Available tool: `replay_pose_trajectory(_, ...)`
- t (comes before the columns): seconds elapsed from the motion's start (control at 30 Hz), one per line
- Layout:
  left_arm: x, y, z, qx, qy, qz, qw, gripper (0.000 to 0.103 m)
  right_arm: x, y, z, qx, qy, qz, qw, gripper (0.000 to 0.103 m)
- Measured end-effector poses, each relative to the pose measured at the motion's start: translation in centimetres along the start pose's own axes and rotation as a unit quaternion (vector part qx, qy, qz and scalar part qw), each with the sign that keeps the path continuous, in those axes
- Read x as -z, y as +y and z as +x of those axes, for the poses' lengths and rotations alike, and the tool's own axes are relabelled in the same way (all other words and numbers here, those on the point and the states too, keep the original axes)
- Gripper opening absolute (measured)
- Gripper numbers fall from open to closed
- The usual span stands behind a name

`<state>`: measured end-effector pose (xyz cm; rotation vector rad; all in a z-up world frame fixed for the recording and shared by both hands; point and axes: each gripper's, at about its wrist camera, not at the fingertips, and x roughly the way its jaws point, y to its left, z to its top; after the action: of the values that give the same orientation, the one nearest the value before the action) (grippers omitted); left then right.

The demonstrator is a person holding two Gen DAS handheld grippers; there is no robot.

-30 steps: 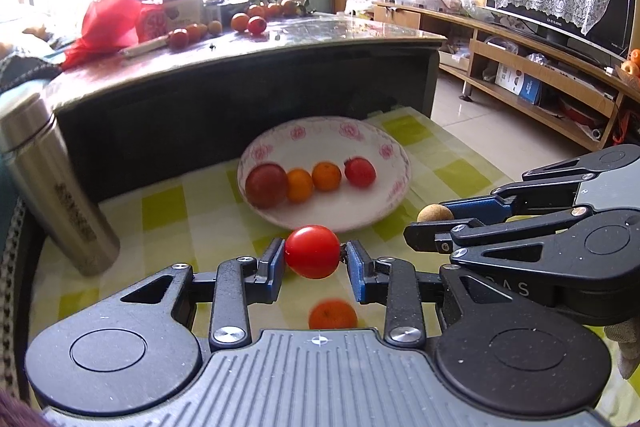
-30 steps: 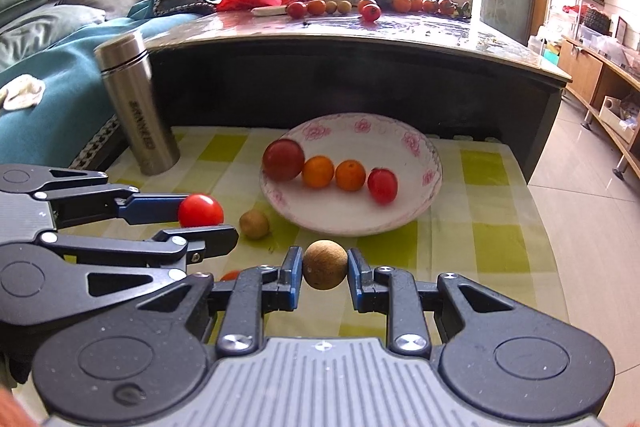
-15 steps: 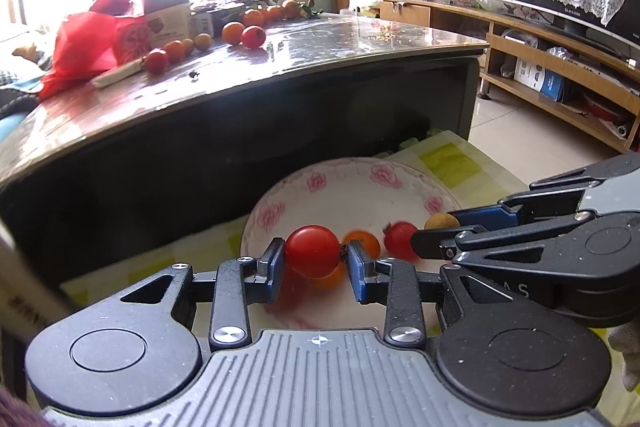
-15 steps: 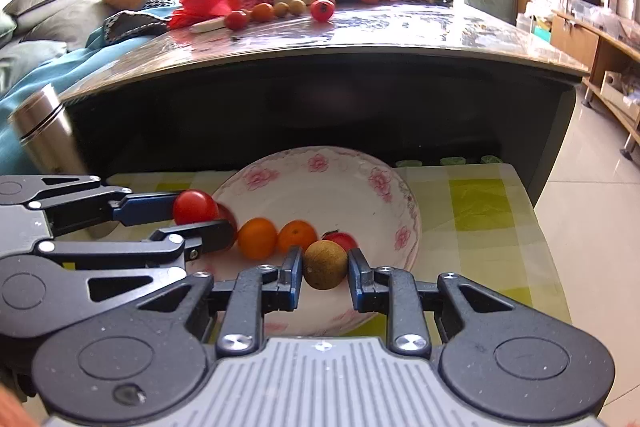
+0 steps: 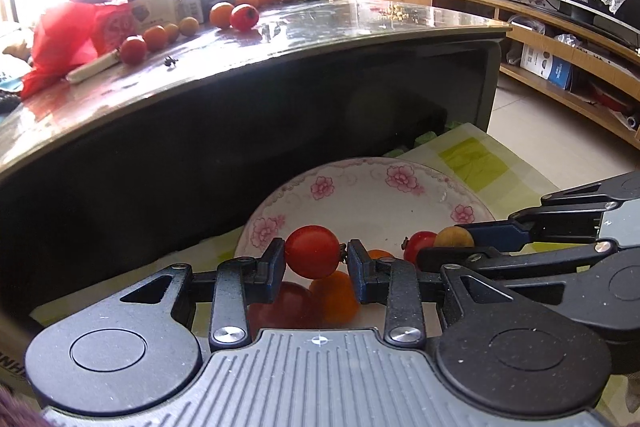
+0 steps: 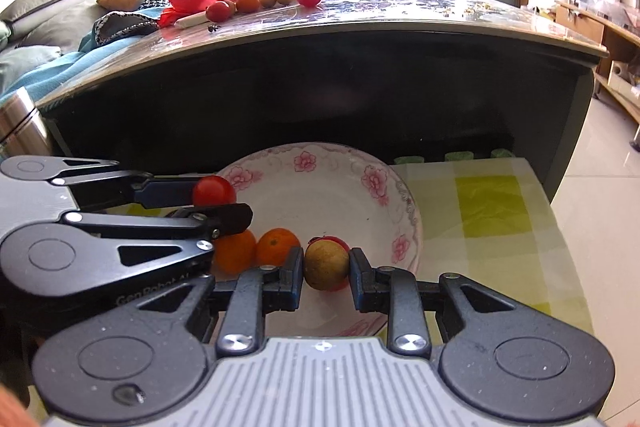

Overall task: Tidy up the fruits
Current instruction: 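Carry the tomato and brown fruit into the white bowl and open both tools, then move the right tool to an orange while the left tool nears a brown fruit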

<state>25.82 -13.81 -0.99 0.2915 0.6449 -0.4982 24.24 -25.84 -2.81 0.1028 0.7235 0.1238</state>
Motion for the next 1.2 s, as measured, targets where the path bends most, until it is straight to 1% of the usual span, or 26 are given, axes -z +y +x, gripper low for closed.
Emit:
replay_pose_trajectory(0.13, -0.1, 0.0, 0.4, -0.001, 0.000, 0.001, 1.0000, 0.043, 0.0, -0.1, 0.1, 0.005, -0.001, -0.004, 1.000, 0.032)
replay_pose_trajectory(0.3, -0.3, 0.2, 0.4, -0.006, -0.001, 0.000, 1.0000, 0.045, -0.1, -0.2, 0.1, 0.000, -0.001, 0.002, 1.000, 0.032)
replay_pose_trajectory(0.4, -0.3, 0.5, 0.2, -0.010, -0.003, -0.004, 0.9999, 0.047, 0.0, -0.2, 0.0, 0.000, -0.002, 0.002, 1.000, 0.033)
replay_pose_trajectory(0.53, -0.4, 1.0, -0.8, -0.009, -0.015, -0.015, 0.9997, 0.049, 0.0, 0.0, -0.3, -0.001, -0.006, 0.000, 1.000, 0.037)
replay_pose_trajectory(0.73, -0.2, 2.0, -3.3, -0.006, -0.027, -0.026, 0.9993, 0.051, -0.2, 0.5, -1.5, -0.001, -0.019, 0.004, 1.000, 0.038)
replay_pose_trajectory(0.83, 0.6, 2.6, -5.1, -0.003, -0.027, -0.038, 0.9989, 0.051, -0.3, 1.0, -2.4, -0.005, -0.019, 0.004, 1.000, 0.038)
replay_pose_trajectory(0.97, 2.5, 3.1, -7.4, 0.002, -0.020, -0.047, 0.9987, 0.053, 0.1, 2.3, -3.9, -0.013, -0.018, -0.006, 1.000, 0.038)
replay_pose_trajectory(1.2, 6.6, 3.8, -11.2, 0.009, 0.004, -0.075, 0.9972, 0.054, 2.2, 5.0, -7.0, -0.023, 0.002, -0.035, 0.999, 0.040)
